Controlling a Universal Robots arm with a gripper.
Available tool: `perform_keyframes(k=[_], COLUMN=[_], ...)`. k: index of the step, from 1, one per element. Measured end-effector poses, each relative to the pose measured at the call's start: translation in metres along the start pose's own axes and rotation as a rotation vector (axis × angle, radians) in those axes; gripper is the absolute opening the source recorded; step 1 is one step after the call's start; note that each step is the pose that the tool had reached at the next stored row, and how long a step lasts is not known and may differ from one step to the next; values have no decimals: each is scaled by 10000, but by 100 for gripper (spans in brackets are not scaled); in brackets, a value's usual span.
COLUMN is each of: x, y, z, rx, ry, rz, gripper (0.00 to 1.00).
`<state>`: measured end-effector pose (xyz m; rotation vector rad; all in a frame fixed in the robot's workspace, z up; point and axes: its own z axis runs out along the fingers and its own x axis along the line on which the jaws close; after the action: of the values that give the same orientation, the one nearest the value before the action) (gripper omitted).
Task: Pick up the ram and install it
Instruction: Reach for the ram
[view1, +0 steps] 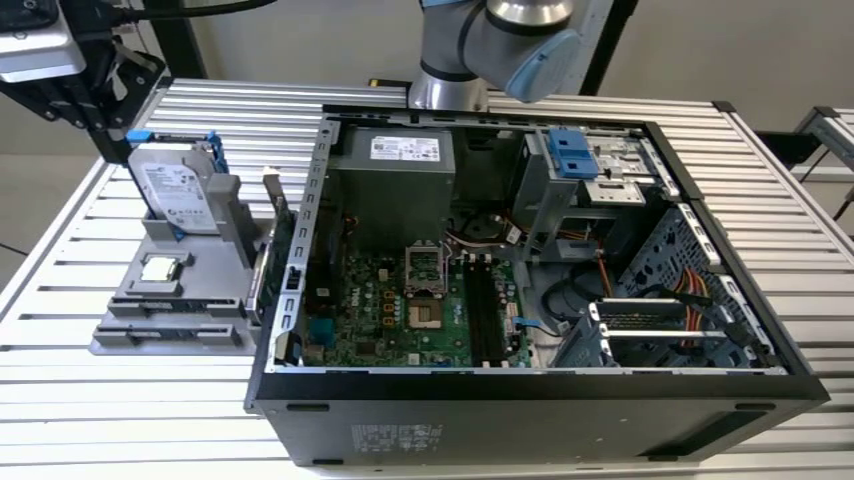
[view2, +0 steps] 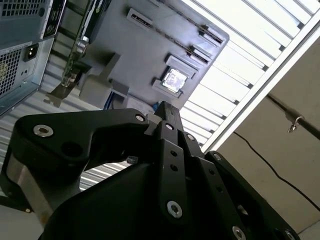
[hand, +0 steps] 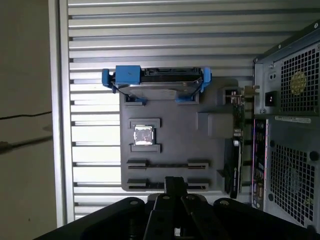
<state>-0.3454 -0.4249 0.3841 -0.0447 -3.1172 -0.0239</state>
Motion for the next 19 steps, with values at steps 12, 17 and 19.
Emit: perform_keyframes(k=[12,17,19], x=[-3,-5,-5], y=[-102,-139,-152], z=[18,29,33], rx=[1,1,2], ry=[30,49,56], rz=[0,1,1], gripper=[0,0,0])
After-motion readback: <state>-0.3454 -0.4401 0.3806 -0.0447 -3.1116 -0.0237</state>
